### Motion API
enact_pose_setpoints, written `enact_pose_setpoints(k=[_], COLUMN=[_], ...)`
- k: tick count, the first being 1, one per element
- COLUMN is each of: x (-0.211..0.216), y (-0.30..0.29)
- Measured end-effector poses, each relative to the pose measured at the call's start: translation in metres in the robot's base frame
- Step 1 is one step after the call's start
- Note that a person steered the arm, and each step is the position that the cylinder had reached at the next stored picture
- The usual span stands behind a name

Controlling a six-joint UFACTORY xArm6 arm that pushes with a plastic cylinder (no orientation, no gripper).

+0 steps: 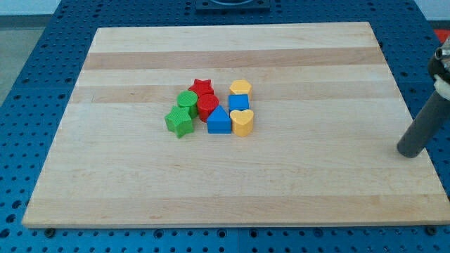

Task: Move the blue cube towards right center of the board

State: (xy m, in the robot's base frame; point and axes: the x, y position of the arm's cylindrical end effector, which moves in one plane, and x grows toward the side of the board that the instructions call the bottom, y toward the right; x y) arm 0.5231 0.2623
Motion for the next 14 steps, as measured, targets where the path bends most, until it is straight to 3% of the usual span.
enact_pose_setpoints(k=[2, 4, 7, 10, 14], x=[0.022, 0.022, 0.017, -0.055, -0.085], y=[-0.044, -0.166, -0.279, -0.293, -0.288])
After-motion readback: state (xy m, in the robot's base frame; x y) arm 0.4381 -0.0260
